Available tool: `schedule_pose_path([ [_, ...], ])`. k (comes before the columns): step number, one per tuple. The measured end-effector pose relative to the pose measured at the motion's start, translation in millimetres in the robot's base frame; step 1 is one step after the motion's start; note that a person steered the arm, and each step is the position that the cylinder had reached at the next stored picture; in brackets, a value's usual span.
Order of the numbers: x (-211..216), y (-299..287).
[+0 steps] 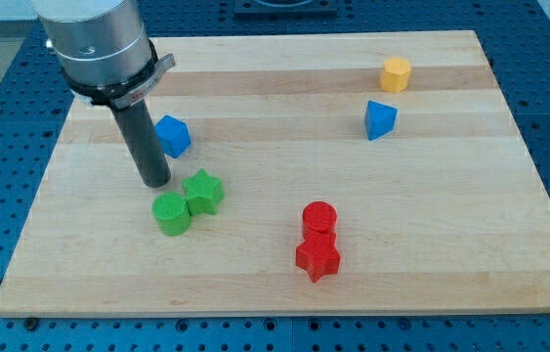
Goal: Point at blue cube
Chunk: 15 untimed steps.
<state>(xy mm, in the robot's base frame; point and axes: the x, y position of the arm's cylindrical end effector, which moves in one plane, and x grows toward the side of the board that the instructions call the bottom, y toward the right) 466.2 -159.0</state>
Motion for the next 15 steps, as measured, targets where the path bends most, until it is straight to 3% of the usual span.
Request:
schedule_pose_path([
  [7, -10.2, -55.1],
  [10, -44.3, -55.1],
  [15, -51.0, -32.1],
])
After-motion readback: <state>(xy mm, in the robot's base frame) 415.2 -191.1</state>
